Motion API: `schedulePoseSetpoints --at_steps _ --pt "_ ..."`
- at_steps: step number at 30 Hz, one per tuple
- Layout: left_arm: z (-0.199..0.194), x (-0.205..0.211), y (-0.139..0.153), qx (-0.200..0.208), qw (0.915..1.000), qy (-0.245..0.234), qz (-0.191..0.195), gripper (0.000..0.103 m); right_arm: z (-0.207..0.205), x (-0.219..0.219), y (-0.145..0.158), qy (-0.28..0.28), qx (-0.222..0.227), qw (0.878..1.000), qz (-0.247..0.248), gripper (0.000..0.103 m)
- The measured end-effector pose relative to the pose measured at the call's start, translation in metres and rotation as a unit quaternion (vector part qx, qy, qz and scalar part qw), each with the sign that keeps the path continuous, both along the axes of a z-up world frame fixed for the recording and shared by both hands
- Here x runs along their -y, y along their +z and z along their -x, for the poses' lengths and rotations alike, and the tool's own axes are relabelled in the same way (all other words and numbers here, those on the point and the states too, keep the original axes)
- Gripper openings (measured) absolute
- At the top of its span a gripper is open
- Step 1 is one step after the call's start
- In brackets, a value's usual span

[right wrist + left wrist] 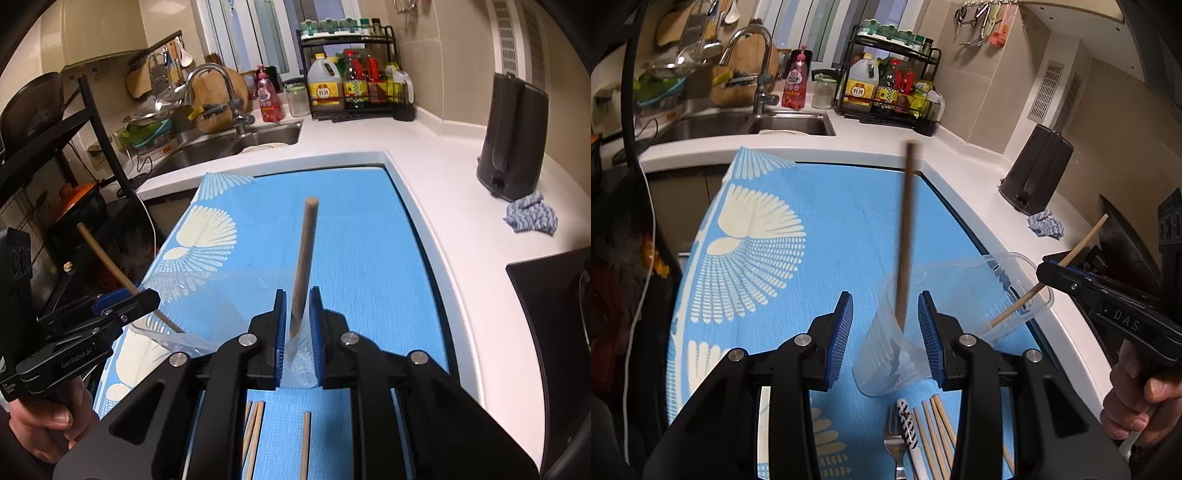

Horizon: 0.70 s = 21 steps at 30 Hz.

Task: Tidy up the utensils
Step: 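Lower both chopsticks into the clear container and open both tools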

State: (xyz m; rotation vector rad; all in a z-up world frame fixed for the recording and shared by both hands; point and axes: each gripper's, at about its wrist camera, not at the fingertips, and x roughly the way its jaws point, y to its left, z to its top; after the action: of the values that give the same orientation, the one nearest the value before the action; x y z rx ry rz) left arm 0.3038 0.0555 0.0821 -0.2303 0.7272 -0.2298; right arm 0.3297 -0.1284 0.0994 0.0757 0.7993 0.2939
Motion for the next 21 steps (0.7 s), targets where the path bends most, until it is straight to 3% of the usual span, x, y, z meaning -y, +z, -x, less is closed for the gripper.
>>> schedulePoseSetpoints --at_steps 2,4,6,11,13,16,21 --pt "-0.002 -0.001 0.000 0.001 0.9998 -0.013 0.013 0.023 0.002 -0.002 0.000 -0.002 -0.006 1.000 -0.002 0.016" --pt "-0.005 -0.002 0.003 -0.002 1.0000 -0.002 -0.005 0.020 0.002 -0.005 0.000 -0.003 -0.022 1.000 -0.019 0.016" --pt "-0.010 -0.010 0.001 -0.008 1.0000 0.004 0.002 0.018 0.005 -0.013 0.001 -0.002 -0.026 1.000 -0.010 0.016" --pt "-0.013 -0.014 0.002 -0.018 0.9998 -0.003 0.007 0.018 0.005 -0.015 0.003 -0.010 -0.025 1.000 -0.003 0.015" --pt "-0.009 -0.013 0.004 -0.016 0.9999 0.003 0.004 0.023 0.004 -0.015 0.005 -0.007 -0.021 1.000 0.001 0.016" --pt "-0.005 -0.008 0.006 -0.014 0.9999 -0.002 -0.001 0.027 0.007 -0.019 0.007 0.002 -0.008 1.000 0.014 0.027" --pt "-0.004 -0.007 0.004 -0.028 0.9996 0.007 0.003 0.027 0.010 -0.027 0.009 0.017 0.004 1.000 0.019 0.027"
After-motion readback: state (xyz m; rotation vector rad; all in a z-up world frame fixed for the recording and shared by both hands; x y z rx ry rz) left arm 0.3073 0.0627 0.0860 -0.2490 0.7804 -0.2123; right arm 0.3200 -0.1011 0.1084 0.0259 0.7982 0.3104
